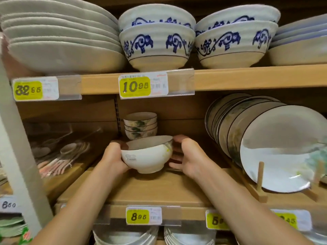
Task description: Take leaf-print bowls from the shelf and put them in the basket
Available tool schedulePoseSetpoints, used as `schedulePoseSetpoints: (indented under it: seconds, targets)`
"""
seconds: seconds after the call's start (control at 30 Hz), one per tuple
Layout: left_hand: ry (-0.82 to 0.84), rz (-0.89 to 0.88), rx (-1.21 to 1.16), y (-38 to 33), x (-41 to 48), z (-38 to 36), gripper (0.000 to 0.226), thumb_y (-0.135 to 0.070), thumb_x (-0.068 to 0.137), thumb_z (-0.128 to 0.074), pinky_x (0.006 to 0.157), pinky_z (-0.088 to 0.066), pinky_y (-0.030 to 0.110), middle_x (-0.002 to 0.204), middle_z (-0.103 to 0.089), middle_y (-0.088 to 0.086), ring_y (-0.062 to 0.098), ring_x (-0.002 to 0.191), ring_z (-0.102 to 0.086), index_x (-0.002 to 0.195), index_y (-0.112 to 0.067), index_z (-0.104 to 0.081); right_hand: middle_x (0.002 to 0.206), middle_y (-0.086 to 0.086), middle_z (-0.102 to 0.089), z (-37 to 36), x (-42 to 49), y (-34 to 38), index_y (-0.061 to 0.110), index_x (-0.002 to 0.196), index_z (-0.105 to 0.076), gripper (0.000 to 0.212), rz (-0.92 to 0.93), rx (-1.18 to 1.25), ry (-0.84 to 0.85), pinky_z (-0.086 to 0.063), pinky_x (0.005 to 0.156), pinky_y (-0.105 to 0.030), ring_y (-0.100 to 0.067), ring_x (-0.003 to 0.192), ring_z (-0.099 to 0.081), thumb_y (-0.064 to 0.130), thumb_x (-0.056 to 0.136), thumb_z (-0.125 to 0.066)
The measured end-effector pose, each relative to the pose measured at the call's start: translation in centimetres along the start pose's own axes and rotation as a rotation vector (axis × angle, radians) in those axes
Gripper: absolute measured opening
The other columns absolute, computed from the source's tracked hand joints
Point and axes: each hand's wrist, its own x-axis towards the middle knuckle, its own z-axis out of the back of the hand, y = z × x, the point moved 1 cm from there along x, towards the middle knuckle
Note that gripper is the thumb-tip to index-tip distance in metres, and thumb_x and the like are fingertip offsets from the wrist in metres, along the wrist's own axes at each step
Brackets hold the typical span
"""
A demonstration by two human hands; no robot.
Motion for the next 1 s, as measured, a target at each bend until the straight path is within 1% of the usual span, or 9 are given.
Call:
schedulePoseSetpoints:
  seconds: [0.07, 0.17, 0.23, 0.3, 0.47, 0.63, 0.77, 0.87, 1.0]
  targets:
    - [0.072, 0.031, 0.010, -0.8, 0.2, 0.0, 0.035, -0.013, 0.084, -0.039, 0.060, -0.055, 0.049, 0.112, -0.063, 0.021, 0.040, 0.092, -0.064, 0.114, -0.003, -0.054, 0.114, -0.012, -0.065, 0.4, 0.9, 0.8, 0.017, 0.109, -0.063, 0.025, -0.045, -0.032, 0.092, -0.042, 0.097, -0.055, -0.032, 0.104, -0.059, 0.033, 0.095, -0.050]
    - [0.193, 0.036, 0.018, -0.7, 0.0, -0.6, 0.042, -0.007, 0.064, -0.044, 0.044, -0.056, 0.043, 0.082, -0.073, 0.022, 0.039, 0.066, -0.071, 0.103, -0.001, -0.060, 0.113, -0.016, -0.067, -0.2, 2.0, 1.1, 0.014, 0.108, -0.063, 0.031, -0.121, 0.014, 0.178, -0.043, 0.099, -0.057, -0.036, 0.107, -0.060, 0.039, 0.091, -0.055]
    - [0.232, 0.043, 0.014, -0.2, -0.3, -1.1, 0.039, -0.007, 0.061, -0.043, 0.042, -0.055, 0.043, 0.068, -0.071, 0.023, 0.039, 0.054, -0.069, 0.096, -0.001, -0.059, 0.096, -0.017, -0.073, -0.5, 2.3, 1.2, 0.010, 0.100, -0.065, 0.027, -0.146, 0.039, 0.196, -0.046, 0.097, -0.053, -0.035, 0.098, -0.064, 0.033, 0.088, -0.058]
    - [0.247, 0.057, -0.004, 0.0, -0.2, -1.3, 0.037, -0.008, 0.062, -0.043, 0.045, -0.056, 0.043, 0.068, -0.071, 0.024, 0.040, 0.054, -0.069, 0.095, -0.002, -0.058, 0.084, -0.016, -0.073, -0.7, 2.5, 1.3, 0.008, 0.092, -0.065, 0.021, -0.149, 0.044, 0.185, -0.048, 0.093, -0.048, -0.034, 0.090, -0.065, 0.026, 0.085, -0.056]
    - [0.237, 0.034, -0.012, 0.1, 0.2, -1.1, 0.033, -0.005, 0.066, -0.043, 0.048, -0.057, 0.040, 0.070, -0.072, 0.022, 0.038, 0.061, -0.071, 0.094, -0.002, -0.059, 0.091, -0.019, -0.068, -1.0, 3.1, 0.9, 0.005, 0.093, -0.063, 0.019, -0.119, 0.053, 0.104, -0.050, 0.092, -0.049, -0.036, 0.089, -0.064, 0.016, 0.083, -0.051]
    - [0.105, -0.071, -0.024, 0.3, 1.0, -1.2, 0.021, -0.004, 0.085, -0.042, 0.080, -0.056, 0.050, 0.101, -0.065, 0.020, 0.040, 0.093, -0.065, 0.097, -0.007, -0.059, 0.078, -0.012, -0.070, -1.8, 3.5, 0.1, 0.013, 0.083, -0.064, 0.017, -0.026, 0.087, -0.025, -0.054, 0.089, -0.049, -0.032, 0.077, -0.067, 0.026, 0.088, -0.054]
    - [0.161, -0.006, -0.021, -0.7, 1.6, -0.7, 0.029, -0.004, 0.074, -0.044, 0.061, -0.058, 0.042, 0.083, -0.073, 0.019, 0.038, 0.083, -0.067, 0.097, -0.005, -0.062, 0.088, -0.012, -0.073, -2.0, 3.3, -0.1, 0.016, 0.095, -0.065, 0.023, -0.010, 0.109, 0.008, -0.055, 0.083, -0.046, -0.032, 0.087, -0.067, 0.037, 0.085, -0.059]
    - [0.224, 0.026, 0.115, -1.5, 1.6, -0.7, 0.039, -0.006, 0.062, -0.048, 0.056, -0.060, 0.042, 0.074, -0.074, 0.018, 0.036, 0.065, -0.071, 0.097, -0.007, -0.064, 0.081, -0.018, -0.073, -1.8, 2.6, 0.5, 0.007, 0.092, -0.065, 0.022, -0.147, 0.142, 0.155, -0.052, 0.084, -0.048, -0.037, 0.088, -0.065, 0.024, 0.080, -0.059]
    - [0.132, -0.047, 0.069, -1.6, 1.6, -1.4, 0.012, -0.016, 0.080, -0.049, 0.054, -0.057, 0.035, 0.064, -0.071, 0.013, 0.031, 0.058, -0.068, 0.082, -0.013, -0.061, 0.093, -0.025, -0.070, -2.1, 2.5, 0.2, 0.001, 0.100, -0.061, 0.027, -0.164, 0.219, 0.091, -0.050, 0.083, -0.054, -0.043, 0.095, -0.062, 0.010, 0.078, -0.049]
